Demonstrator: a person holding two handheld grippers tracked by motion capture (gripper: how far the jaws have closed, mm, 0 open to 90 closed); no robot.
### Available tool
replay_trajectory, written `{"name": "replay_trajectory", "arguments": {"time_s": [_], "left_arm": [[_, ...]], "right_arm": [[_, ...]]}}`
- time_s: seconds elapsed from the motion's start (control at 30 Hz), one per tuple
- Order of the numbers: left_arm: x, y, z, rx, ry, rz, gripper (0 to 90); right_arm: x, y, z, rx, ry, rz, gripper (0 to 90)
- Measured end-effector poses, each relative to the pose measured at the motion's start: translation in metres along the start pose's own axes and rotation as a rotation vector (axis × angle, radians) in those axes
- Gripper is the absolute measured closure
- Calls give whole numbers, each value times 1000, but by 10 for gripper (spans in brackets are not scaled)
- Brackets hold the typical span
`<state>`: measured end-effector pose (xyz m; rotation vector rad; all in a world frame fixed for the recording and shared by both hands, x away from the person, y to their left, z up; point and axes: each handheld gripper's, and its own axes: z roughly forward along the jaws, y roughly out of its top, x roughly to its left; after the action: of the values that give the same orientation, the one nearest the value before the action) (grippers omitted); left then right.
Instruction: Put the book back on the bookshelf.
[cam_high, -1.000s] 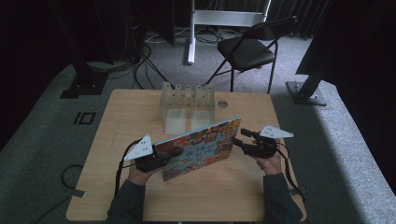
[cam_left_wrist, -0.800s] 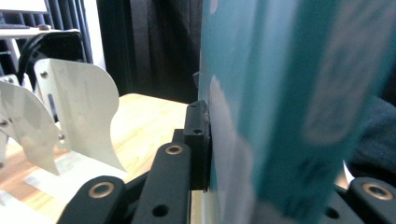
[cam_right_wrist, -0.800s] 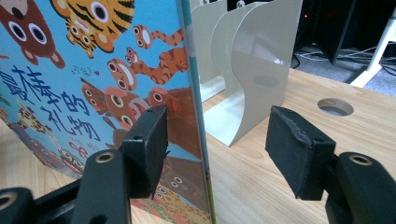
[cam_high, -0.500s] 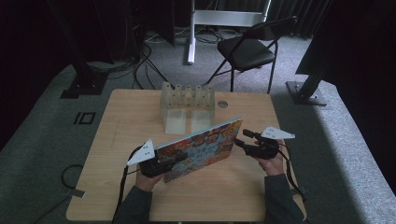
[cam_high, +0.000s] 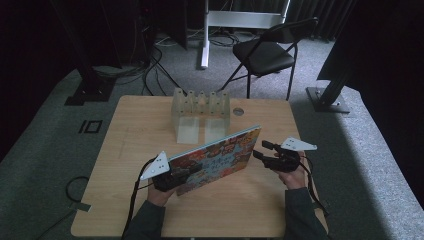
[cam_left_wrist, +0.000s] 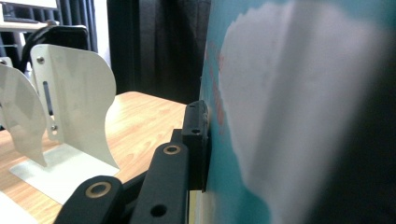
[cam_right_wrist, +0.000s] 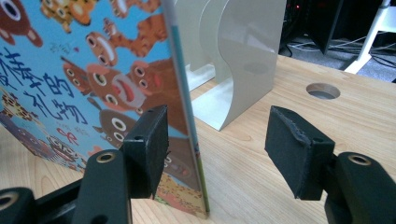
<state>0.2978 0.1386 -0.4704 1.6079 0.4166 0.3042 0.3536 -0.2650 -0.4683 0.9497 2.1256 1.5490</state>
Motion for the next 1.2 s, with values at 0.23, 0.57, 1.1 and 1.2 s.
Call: {"name": "replay_trajectory", "arguments": {"time_s": [0.23, 0.57, 1.1, 1.2], "left_arm": [[-8, 0, 3, -2, 23, 23, 788], [-10, -7, 6, 16, 18, 16, 733], [-11, -21, 15, 27, 52, 28, 734], [-12, -27, 19, 37, 36, 16, 741]], "right_arm": [[-1, -1, -1, 0, -1, 2, 392], [-1, -3, -1, 10, -4, -2, 392], [-16, -28, -6, 73, -75, 37, 391], [-20, -34, -6, 83, -84, 58, 392]]}}
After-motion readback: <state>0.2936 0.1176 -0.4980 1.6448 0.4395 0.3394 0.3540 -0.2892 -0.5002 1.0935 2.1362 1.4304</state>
